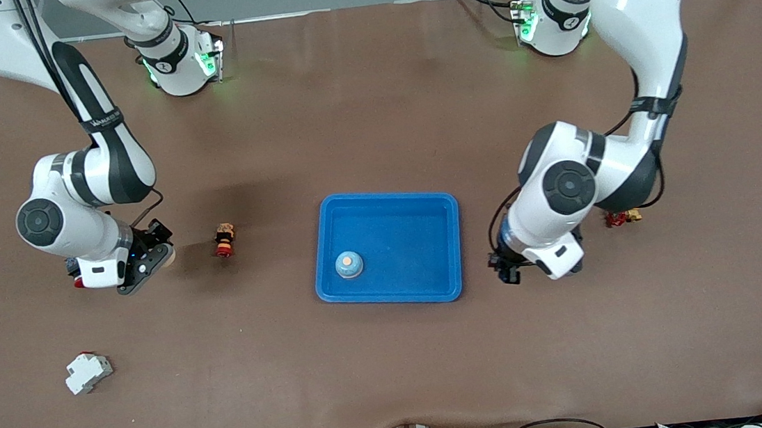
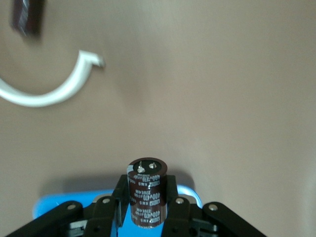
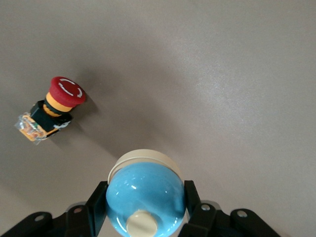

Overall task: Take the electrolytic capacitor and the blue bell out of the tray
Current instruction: 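Place the bell by the red button while the left gripper places the capacitor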

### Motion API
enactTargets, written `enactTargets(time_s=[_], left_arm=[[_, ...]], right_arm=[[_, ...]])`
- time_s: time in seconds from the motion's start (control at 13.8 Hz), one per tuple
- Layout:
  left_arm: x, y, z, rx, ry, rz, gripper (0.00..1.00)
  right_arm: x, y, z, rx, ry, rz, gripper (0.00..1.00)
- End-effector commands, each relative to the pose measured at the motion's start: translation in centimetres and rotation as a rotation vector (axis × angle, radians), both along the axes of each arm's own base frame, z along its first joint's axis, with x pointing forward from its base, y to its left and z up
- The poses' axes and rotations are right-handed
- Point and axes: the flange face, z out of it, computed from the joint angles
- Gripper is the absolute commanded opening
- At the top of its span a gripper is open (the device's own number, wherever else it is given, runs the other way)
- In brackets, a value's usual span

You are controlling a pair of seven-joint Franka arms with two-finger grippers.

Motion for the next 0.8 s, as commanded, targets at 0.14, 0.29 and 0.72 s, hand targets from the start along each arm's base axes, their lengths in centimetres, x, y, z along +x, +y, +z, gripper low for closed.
enactTargets(time_s=[0.14,0.29,0.72], left_arm=[[-3.9,9.9,-0.7,0.068,0.087,-0.196,0.00],[-4.9,13.7,-1.5,0.072,0.120,-0.287,0.00],[-4.9,27.2,-5.0,0.012,0.175,-0.514,0.00]], right_arm=[[0.3,-0.4,-1.8,-0.003,-0.004,0.035,0.09],[0.3,-0.5,-2.1,-0.003,-0.002,0.034,0.09],[0.5,-0.5,-2.9,-0.003,-0.009,0.033,0.11]])
